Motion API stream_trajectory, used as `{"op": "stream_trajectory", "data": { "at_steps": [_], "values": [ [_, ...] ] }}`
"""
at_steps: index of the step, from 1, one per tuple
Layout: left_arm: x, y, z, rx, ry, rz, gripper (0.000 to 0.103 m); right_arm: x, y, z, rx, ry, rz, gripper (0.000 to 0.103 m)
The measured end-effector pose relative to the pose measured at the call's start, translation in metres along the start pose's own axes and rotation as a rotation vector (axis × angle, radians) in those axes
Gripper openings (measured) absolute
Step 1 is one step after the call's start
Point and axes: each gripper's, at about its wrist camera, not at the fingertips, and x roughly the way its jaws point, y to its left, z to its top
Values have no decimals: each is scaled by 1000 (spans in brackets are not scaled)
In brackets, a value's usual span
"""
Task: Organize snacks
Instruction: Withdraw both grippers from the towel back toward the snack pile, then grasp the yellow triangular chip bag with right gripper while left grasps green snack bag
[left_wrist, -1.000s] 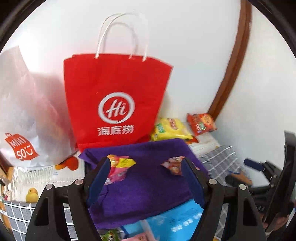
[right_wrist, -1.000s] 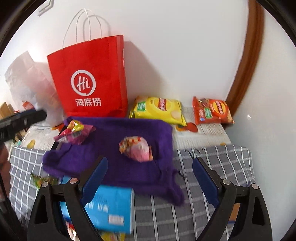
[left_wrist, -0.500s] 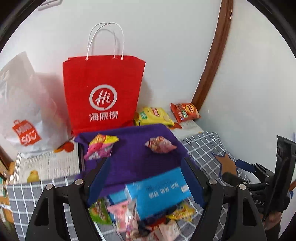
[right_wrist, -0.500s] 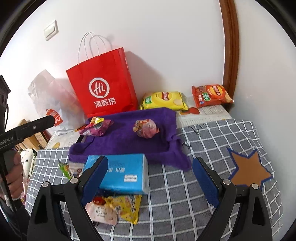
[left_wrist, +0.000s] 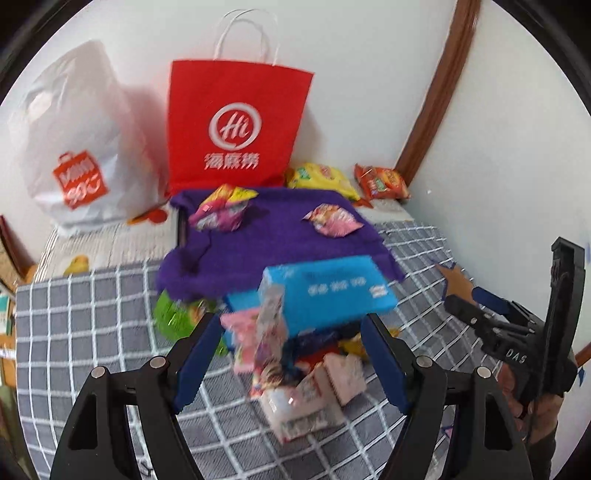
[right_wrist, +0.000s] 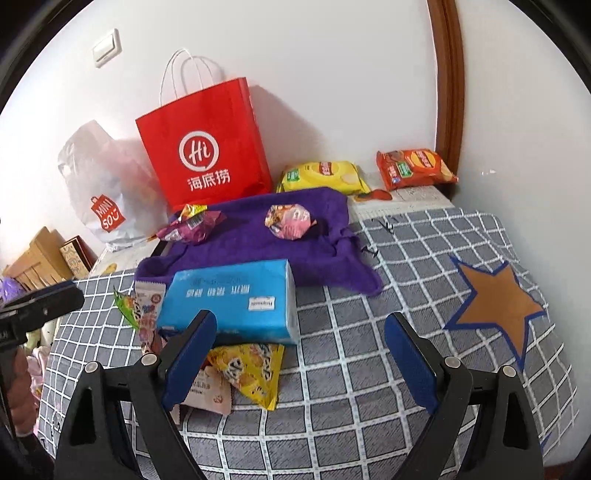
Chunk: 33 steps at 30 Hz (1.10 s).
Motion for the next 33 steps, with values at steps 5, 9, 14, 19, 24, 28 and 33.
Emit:
{"op": "stream_trajectory", "data": {
  "at_steps": [5, 9, 14, 19, 24, 28, 33],
  "values": [
    [2, 18, -20, -39, 27, 82, 77, 7, 1, -14, -18, 41, -4, 83],
    [3, 37, -32, -104, 61, 110, 77, 15, 0, -25, -4, 72, 25, 79],
    [1, 46, -39, -129, 63, 125, 77, 25, 17, -34, -50, 88, 87, 79],
    [6, 48, -43, -122, 82, 141, 77, 44, 35, -48, -120, 126, 101, 79],
    [20, 53, -46, -115, 116, 156, 77, 68, 36, -50, -116, 155, 93, 79],
    [30, 63, -44, -153, 121, 156, 77, 89, 33, -53, -106, 195, 94, 79],
    [50, 68, -26, -146, 118, 192, 77, 97, 38, -53, -145, 191, 121, 77]
  ]
}}
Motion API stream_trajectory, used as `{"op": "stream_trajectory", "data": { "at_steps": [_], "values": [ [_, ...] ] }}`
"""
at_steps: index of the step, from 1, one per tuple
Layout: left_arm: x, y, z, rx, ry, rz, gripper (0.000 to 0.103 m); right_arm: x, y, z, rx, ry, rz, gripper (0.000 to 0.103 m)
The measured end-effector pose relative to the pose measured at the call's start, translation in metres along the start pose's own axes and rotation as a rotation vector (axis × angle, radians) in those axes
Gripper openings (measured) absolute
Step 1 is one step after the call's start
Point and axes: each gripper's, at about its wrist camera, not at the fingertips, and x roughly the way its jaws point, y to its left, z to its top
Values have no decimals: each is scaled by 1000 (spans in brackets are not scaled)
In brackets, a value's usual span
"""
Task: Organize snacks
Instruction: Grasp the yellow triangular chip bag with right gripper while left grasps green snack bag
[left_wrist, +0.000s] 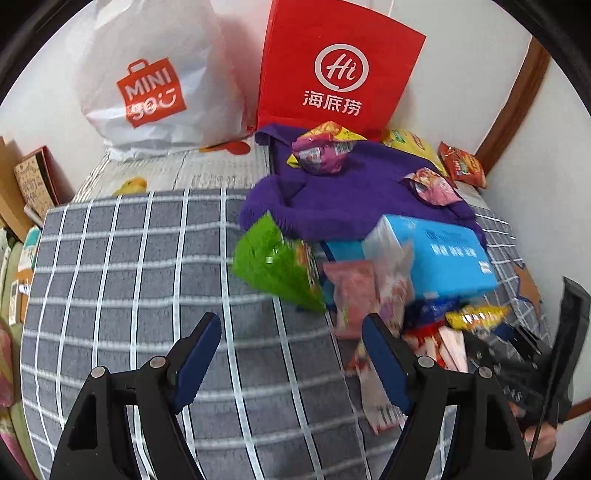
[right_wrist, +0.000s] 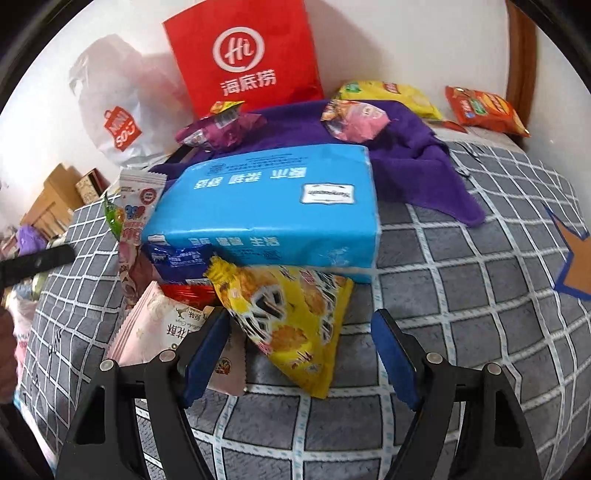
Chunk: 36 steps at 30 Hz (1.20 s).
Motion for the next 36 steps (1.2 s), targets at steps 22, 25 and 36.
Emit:
{"op": "stream_trajectory", "data": {
  "at_steps": [22, 25, 36],
  "values": [
    [68, 7, 24, -8, 50, 15, 55, -40, -32, -14, 34, -64, 19, 50],
    [54, 11, 19, -12, 31, 21, 54, -45, -29, -15, 39, -70, 25, 49],
    [1, 20, -9, -41, 0, -21, 54, -70, -27, -24, 82, -83, 37, 49]
  ]
}}
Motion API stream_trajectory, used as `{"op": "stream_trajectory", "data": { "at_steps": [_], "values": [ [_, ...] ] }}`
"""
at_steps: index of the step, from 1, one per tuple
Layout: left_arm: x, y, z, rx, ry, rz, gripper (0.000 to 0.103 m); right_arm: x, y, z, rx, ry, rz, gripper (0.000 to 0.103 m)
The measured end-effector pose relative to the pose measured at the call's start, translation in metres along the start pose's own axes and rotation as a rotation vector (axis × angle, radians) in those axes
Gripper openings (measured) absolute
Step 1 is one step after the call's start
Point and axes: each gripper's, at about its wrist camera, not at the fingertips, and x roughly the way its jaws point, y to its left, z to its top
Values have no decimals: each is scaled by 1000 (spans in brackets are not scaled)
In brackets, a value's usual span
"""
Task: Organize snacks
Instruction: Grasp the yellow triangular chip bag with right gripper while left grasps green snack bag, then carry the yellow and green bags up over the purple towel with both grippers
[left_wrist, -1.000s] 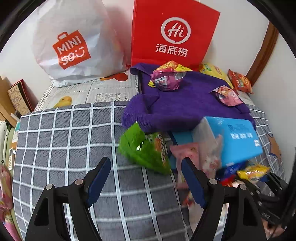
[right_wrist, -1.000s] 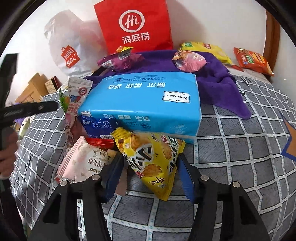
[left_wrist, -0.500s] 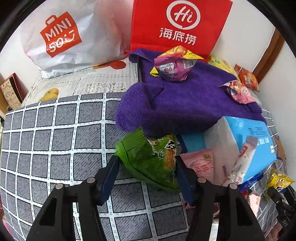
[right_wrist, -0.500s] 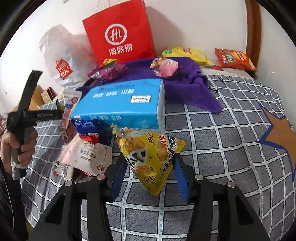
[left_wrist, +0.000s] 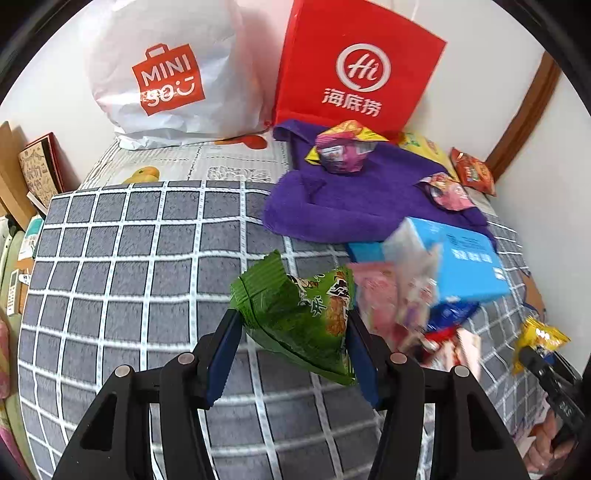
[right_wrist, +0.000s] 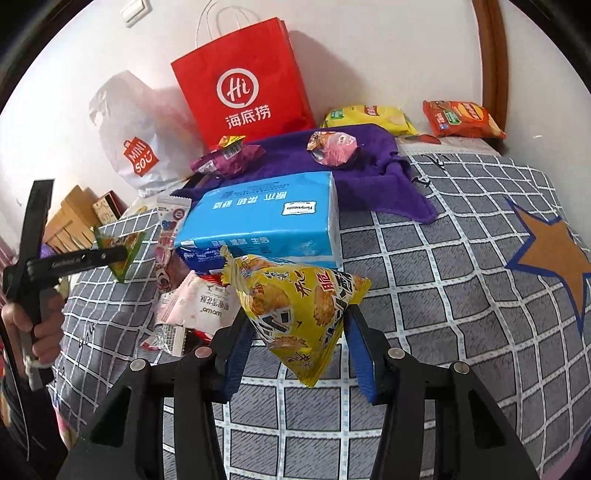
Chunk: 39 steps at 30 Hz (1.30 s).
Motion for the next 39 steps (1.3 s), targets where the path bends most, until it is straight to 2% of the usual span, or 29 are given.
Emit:
{"op": "stream_trajectory", "data": {
  "at_steps": [8, 14, 23, 39],
  "values": [
    [-34, -25, -23, 53, -31, -65, 54, -23, 1, 1, 2, -31, -24, 49],
    [-48, -43, -27, 88, -36, -117, 54, -37, 3, 10, 1, -57, -28, 49],
    [-64, -73, -18, 137, -61, -182, 54, -52, 10, 24, -16, -99, -56, 49],
    [-71, -105, 20, 192, -100, -191, 54, -50, 10, 72, -34, -148, -92, 49]
  ]
}}
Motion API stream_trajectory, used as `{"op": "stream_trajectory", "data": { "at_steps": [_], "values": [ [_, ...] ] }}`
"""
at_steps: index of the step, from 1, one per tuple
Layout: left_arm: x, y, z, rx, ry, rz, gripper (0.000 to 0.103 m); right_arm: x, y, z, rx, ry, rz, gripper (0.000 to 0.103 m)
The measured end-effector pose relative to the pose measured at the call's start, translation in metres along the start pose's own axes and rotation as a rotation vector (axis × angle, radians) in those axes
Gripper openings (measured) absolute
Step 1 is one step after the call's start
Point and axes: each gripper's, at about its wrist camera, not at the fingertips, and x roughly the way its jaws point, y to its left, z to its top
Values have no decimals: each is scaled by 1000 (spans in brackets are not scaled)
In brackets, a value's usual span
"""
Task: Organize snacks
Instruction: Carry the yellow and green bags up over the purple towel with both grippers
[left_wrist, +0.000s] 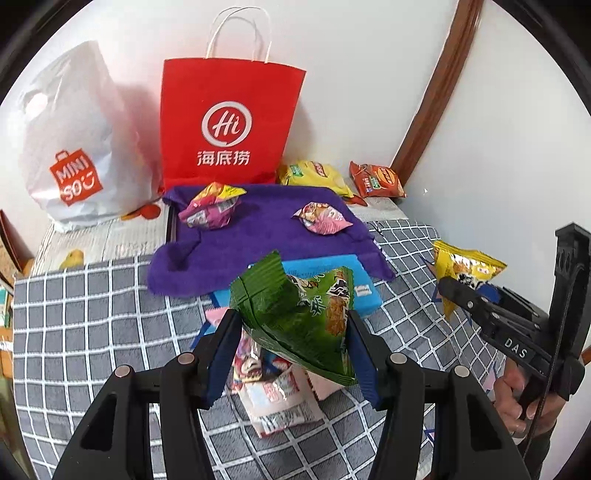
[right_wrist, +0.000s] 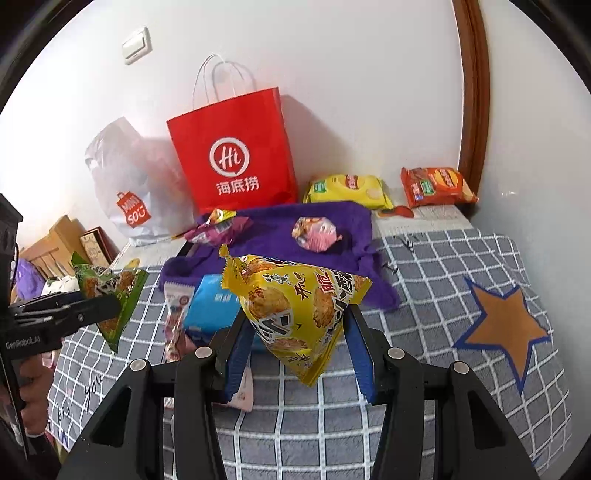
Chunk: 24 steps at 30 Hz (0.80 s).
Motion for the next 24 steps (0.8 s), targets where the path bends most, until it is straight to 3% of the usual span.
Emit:
{"op": "stream_trajectory", "data": {
  "at_steps": [24],
  "values": [
    [34, -3, 73, 60, -28, 23, 54, 59, -3, 78, 9, -31, -14, 49]
  ]
}}
